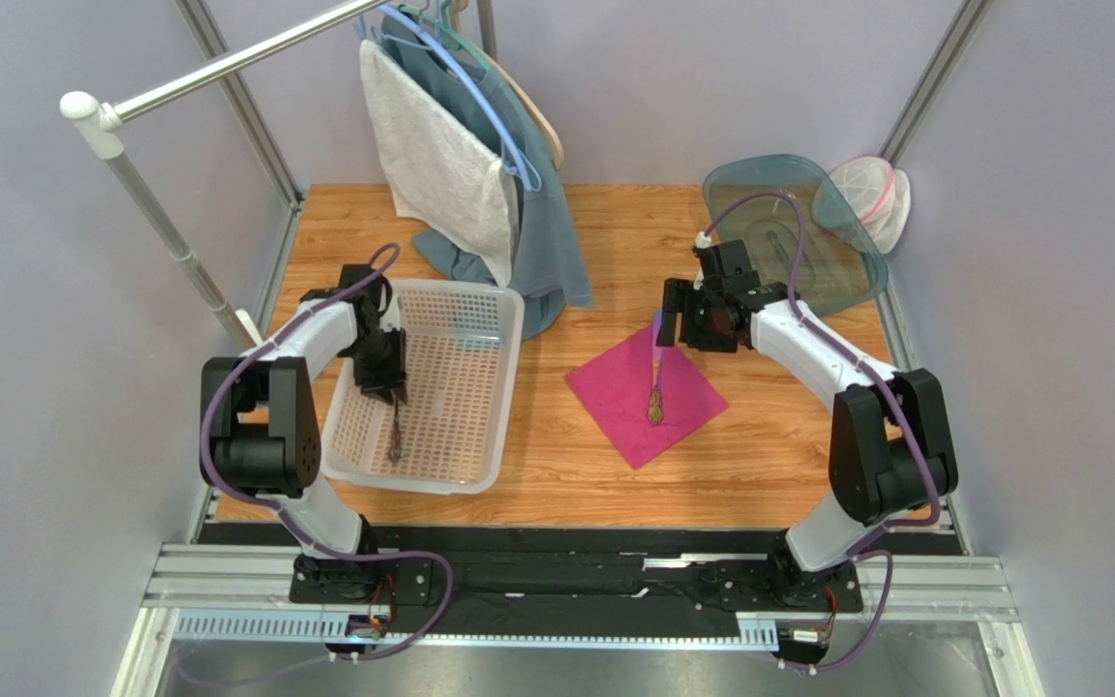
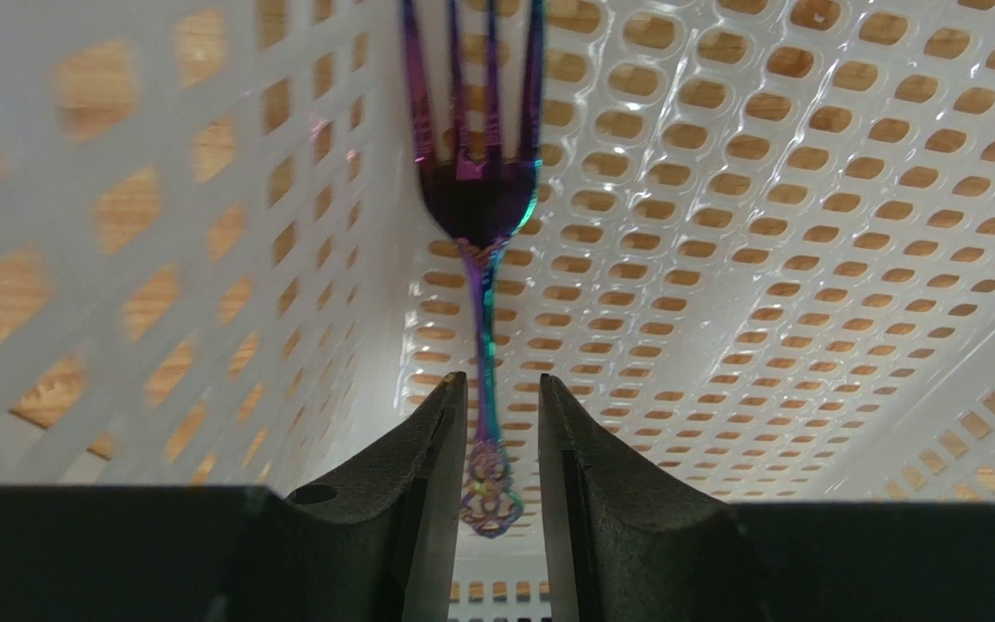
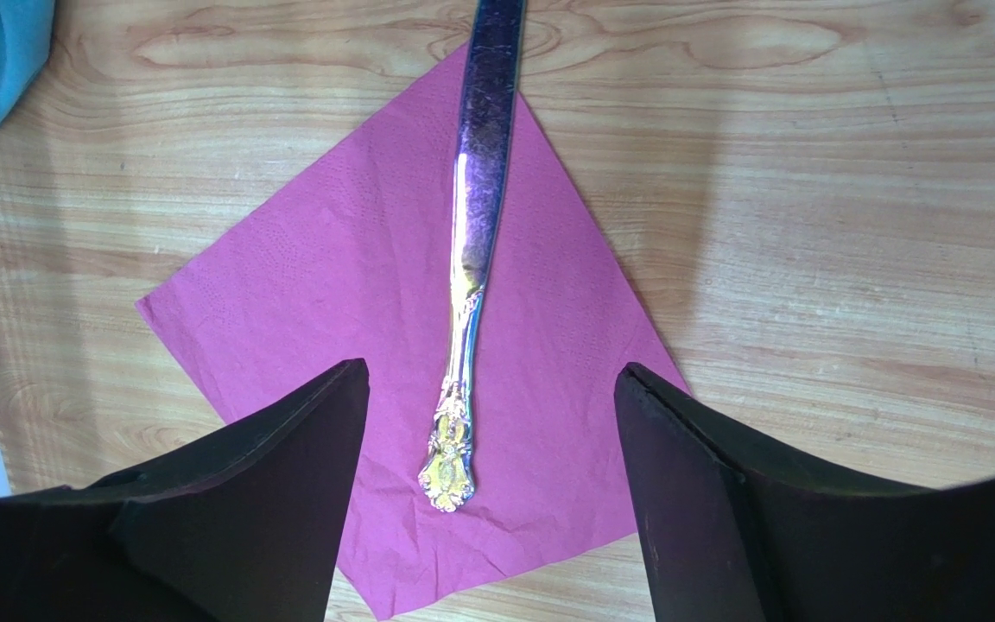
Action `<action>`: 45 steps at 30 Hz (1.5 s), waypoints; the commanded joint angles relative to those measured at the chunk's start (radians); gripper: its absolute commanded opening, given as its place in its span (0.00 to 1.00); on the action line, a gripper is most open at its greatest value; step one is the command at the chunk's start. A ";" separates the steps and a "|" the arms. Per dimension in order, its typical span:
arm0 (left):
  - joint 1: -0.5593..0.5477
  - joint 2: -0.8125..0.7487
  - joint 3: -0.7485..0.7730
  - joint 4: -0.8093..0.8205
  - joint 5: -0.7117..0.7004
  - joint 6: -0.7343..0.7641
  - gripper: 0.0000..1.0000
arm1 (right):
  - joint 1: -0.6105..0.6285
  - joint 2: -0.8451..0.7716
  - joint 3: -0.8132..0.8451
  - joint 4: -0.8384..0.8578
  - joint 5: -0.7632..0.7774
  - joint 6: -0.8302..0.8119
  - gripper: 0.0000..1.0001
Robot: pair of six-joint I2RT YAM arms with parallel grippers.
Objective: Place the utensils on the paper napkin and roll it up
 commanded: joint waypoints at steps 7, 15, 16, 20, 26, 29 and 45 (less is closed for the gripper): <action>-0.034 0.094 0.054 0.061 -0.019 -0.034 0.34 | -0.055 -0.003 0.030 -0.009 -0.025 -0.016 0.73; -0.079 0.099 0.034 0.080 -0.083 -0.039 0.29 | -0.084 -0.012 0.030 -0.021 -0.034 -0.023 0.73; -0.082 0.099 0.034 0.083 -0.083 -0.044 0.28 | -0.090 -0.014 0.028 -0.021 -0.034 -0.028 0.73; -0.094 0.096 0.041 0.084 -0.158 -0.039 0.27 | -0.098 -0.023 0.019 -0.023 -0.039 -0.034 0.73; -0.108 0.100 0.044 0.084 -0.175 -0.036 0.34 | -0.108 -0.023 0.016 -0.021 -0.048 -0.037 0.73; -0.108 0.093 0.040 0.095 -0.165 -0.034 0.37 | -0.114 -0.026 0.014 -0.021 -0.051 -0.042 0.73; -0.126 0.011 0.040 0.100 -0.226 -0.016 0.36 | -0.125 -0.027 -0.003 -0.001 -0.070 -0.019 0.73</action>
